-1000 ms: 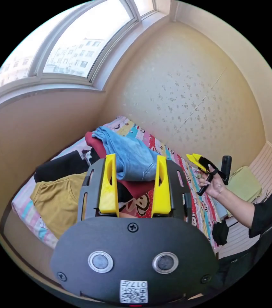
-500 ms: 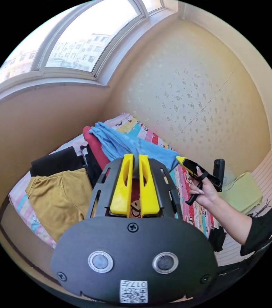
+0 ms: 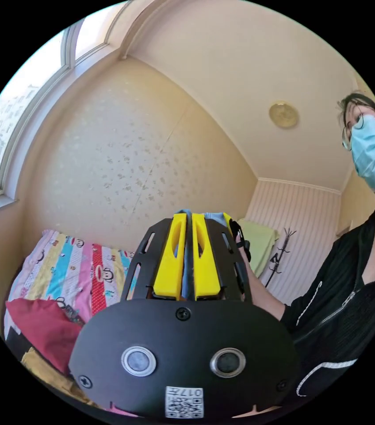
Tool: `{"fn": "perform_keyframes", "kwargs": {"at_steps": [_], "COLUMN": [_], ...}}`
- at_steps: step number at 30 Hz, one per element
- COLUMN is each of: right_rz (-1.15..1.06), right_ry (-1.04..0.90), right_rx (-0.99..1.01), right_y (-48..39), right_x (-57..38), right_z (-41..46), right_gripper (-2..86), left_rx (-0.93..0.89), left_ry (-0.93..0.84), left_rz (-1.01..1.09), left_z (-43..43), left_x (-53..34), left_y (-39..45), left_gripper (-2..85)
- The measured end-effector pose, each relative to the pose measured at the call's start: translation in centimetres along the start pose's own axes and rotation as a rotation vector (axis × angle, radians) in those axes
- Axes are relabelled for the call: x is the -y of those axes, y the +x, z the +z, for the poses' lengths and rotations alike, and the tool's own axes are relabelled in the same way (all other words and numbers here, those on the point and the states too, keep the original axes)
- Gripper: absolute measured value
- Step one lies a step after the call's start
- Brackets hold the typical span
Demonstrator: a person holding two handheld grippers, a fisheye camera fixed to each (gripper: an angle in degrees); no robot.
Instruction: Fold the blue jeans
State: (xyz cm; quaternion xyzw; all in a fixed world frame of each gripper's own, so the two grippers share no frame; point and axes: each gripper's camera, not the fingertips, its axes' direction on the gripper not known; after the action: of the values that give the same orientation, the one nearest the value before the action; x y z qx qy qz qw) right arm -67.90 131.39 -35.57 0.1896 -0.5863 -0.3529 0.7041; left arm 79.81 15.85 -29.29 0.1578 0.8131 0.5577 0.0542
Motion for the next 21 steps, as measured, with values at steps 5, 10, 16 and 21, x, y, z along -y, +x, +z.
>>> {"fn": "perform_keyframes", "kwargs": {"at_steps": [5,10,16,21], "right_rz": [-0.198,-0.288,-0.528,-0.793], "right_ry": [0.017,-0.034,0.206,0.064], "right_rx": [-0.197,-0.536,-0.568,-0.668], "right_y": [-9.7,-16.6,-24.4,-29.5], "right_x": [5.9,7.8,5.7,4.1], "right_z": [-10.3,-20.2,-29.1,-30.6], "right_gripper": [2.5,5.3,12.0,14.0], "left_rx": [-0.271,-0.454,-0.486,-0.401], "left_ry": [0.05,0.111,0.182,0.208], "left_rz": [0.075,0.06,-0.01,-0.147], "left_z": [9.3,17.1,24.2,28.1], "left_x": [2.5,5.1,8.2,11.4], "left_y": [6.8,12.1,16.0,17.9], "left_gripper": [0.3,0.1,0.0,0.0]}}
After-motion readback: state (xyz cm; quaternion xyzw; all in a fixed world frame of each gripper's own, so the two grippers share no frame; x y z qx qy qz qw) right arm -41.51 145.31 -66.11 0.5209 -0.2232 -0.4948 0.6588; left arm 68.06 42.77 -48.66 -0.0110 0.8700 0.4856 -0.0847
